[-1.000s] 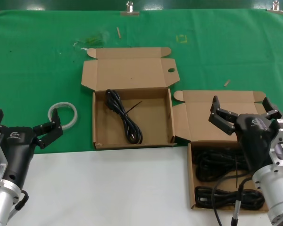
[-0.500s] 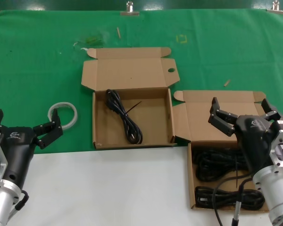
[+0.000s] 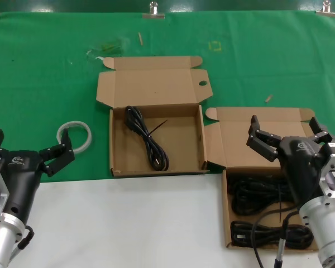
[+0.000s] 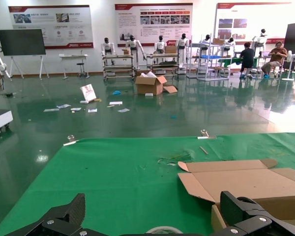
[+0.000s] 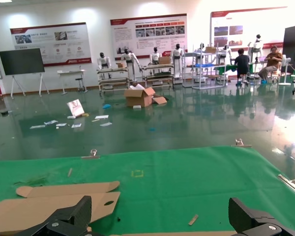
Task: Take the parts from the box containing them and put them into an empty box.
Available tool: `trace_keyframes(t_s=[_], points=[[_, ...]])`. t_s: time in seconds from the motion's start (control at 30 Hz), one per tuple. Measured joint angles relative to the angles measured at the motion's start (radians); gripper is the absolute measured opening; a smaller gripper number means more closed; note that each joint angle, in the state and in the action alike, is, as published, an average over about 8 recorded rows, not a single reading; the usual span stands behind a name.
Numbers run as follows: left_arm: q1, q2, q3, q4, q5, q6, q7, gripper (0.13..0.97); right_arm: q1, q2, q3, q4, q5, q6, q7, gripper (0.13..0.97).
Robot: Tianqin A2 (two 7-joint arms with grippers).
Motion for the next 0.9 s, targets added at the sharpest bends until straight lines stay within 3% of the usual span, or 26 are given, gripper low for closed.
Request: trace_keyframes(t_s=[0.9], points=[[0.0,0.0,0.0,0.0,0.0,0.0,0.0,0.966,0.0,0.0,0.0,0.0,0.0,0.0,0.0,0.966]])
